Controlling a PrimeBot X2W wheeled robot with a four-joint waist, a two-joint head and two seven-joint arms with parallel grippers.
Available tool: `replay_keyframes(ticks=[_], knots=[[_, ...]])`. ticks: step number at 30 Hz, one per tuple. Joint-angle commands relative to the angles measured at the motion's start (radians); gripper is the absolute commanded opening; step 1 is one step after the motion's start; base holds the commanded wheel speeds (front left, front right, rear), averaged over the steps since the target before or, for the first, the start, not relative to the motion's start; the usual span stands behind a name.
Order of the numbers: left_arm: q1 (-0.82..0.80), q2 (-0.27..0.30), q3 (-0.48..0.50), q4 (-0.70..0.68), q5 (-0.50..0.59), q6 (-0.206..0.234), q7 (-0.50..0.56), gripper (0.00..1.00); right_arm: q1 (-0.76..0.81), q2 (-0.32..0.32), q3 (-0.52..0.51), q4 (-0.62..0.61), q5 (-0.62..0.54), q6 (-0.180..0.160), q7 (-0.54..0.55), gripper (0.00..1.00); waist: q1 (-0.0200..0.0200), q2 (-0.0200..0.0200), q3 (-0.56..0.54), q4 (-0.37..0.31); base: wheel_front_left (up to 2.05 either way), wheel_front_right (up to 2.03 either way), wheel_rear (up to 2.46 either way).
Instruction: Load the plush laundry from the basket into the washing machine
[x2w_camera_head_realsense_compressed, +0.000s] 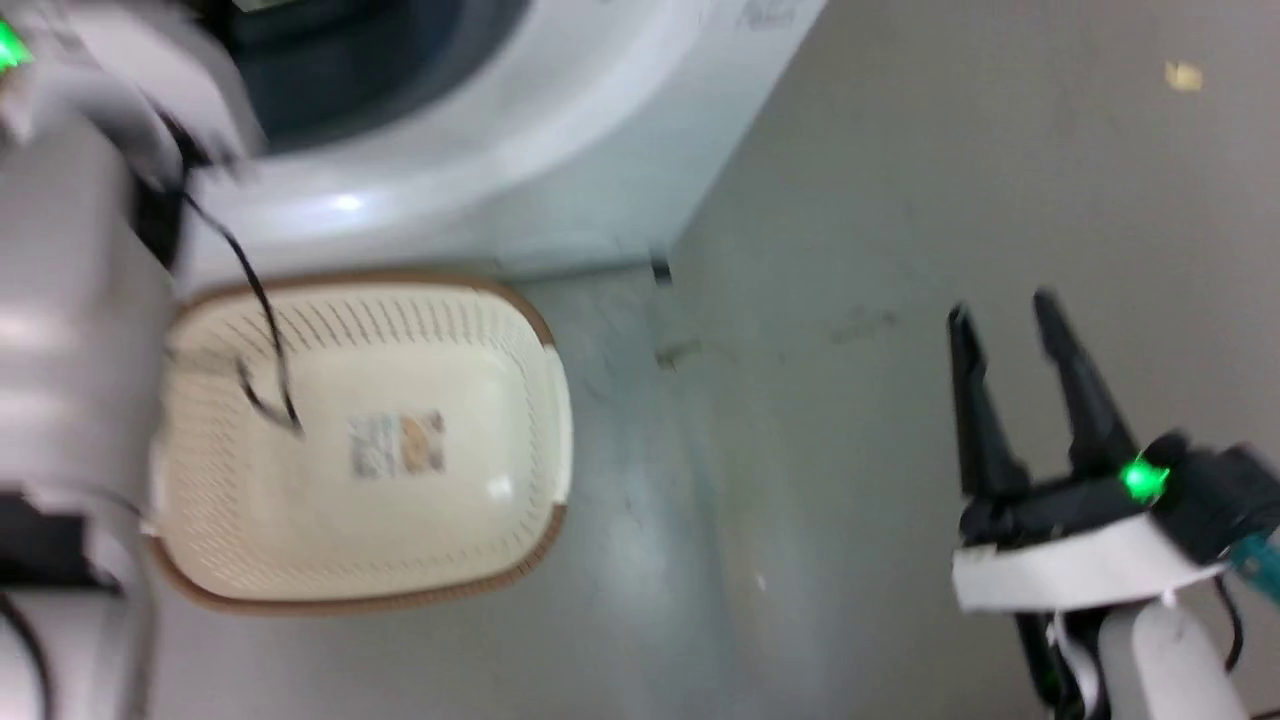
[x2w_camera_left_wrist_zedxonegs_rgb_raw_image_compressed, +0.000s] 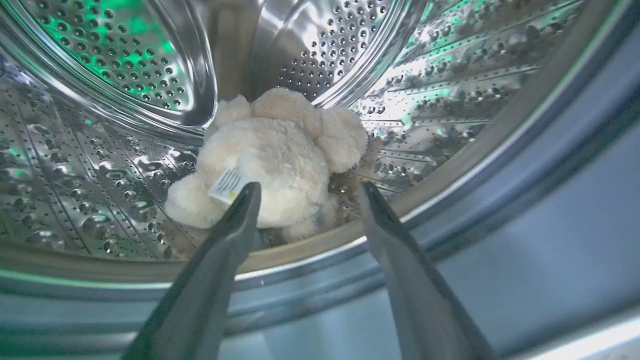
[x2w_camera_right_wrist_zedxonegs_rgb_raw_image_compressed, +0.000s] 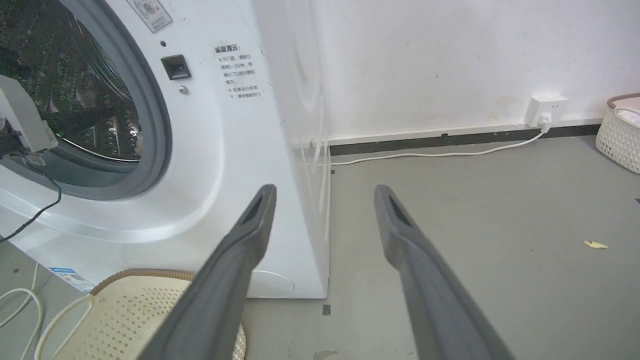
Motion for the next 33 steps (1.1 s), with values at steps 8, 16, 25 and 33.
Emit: replay_keyframes(ticks=[8,16,25,33], knots=[[0.363,-0.070,-0.002,-0.161,-0.098,-0.007,-0.052,1.00,0.148,0.000,0.001,0.030,-0.064,0.001,-0.004,1.00,0.0002,-0.0001,-0.370,0.142,0.00,0.00,0.00],[0.783,-0.127,0.041,-0.504,-0.120,0.011,-0.052,1.00,0.286,0.000,-0.012,0.032,-0.094,0.001,-0.004,1.00,0.0002,-0.0001,-0.542,0.243,0.00,0.00,0.00],[1.102,-0.164,0.035,-0.751,-0.040,0.083,-0.053,1.00,0.354,0.000,-0.034,0.022,-0.091,0.001,-0.004,1.00,0.0002,-0.0001,-0.603,0.305,0.00,0.00,0.00],[1.287,-0.209,0.090,-0.915,-0.007,0.137,-0.053,1.00,0.382,0.000,-0.040,0.022,-0.088,0.001,-0.004,1.00,0.0002,-0.0001,-0.617,0.312,0.00,0.00,0.00]])
